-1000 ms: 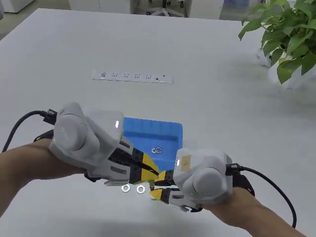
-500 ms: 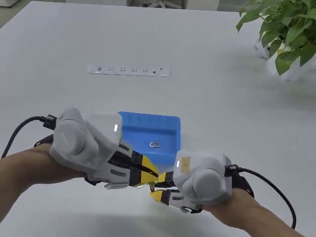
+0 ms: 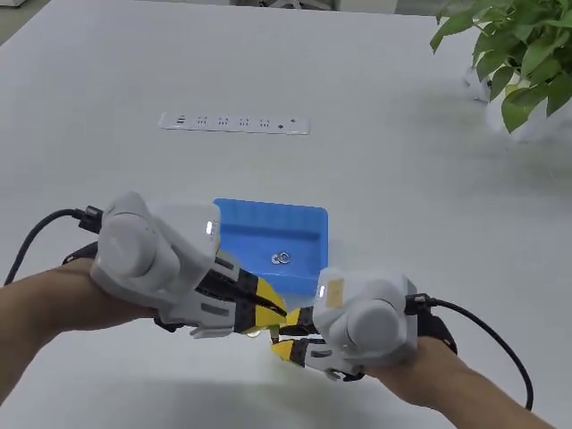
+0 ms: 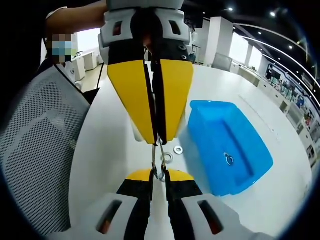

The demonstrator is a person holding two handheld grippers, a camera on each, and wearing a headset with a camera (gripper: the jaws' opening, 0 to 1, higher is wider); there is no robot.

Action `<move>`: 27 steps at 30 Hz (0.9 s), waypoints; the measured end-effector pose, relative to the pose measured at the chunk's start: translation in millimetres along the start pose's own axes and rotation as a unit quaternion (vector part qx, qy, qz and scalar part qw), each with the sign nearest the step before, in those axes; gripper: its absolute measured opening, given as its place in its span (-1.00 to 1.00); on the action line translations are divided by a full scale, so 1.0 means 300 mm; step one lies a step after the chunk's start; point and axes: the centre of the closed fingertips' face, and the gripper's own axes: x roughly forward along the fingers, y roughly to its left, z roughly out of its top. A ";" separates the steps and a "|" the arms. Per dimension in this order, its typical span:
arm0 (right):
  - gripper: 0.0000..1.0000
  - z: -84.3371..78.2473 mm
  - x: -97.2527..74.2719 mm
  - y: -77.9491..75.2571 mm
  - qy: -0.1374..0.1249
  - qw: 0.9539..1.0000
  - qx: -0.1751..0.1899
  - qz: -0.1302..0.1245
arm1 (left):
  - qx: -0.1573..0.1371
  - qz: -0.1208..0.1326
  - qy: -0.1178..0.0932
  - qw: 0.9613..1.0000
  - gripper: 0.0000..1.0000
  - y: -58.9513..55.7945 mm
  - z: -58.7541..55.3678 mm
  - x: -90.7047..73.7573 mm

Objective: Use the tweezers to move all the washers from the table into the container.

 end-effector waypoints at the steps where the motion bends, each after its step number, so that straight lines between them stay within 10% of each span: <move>1: -0.77 0.002 -0.001 0.000 -0.001 1.000 0.001 0.001 | -0.001 0.000 -0.001 1.000 -0.89 0.000 0.001 0.000; 27: -0.78 -0.007 0.008 -0.001 0.003 1.000 0.007 0.007 | -0.008 0.001 -0.007 1.000 -0.89 0.012 0.002 0.013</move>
